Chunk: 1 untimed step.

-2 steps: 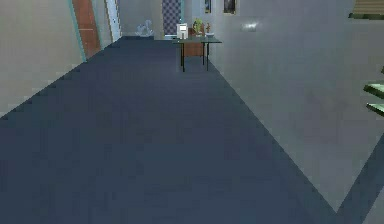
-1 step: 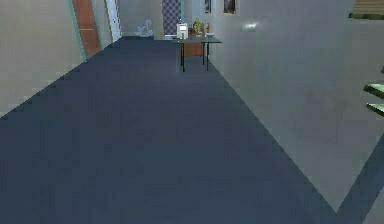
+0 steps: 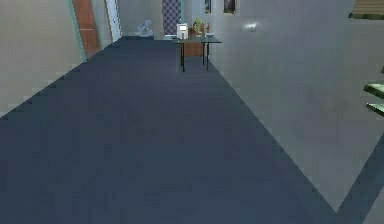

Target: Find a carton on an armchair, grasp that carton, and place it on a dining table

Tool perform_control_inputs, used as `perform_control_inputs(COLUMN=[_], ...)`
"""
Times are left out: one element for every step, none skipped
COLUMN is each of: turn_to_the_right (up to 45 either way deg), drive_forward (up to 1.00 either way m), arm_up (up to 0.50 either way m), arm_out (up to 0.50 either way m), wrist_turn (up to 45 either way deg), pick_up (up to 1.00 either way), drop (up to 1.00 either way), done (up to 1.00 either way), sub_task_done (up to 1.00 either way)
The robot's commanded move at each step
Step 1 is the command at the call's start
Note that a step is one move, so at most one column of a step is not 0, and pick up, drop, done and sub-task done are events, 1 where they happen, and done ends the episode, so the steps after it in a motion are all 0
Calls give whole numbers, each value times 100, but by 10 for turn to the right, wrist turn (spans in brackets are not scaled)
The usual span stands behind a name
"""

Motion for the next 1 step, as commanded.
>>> perform_control_inputs(turn_to_the_right=[0], drive_forward=[0], arm_up=[0], arm_out=[0], wrist_turn=[450], pick_up=[0], drop=[0], done=[0], sub_task_done=[0])
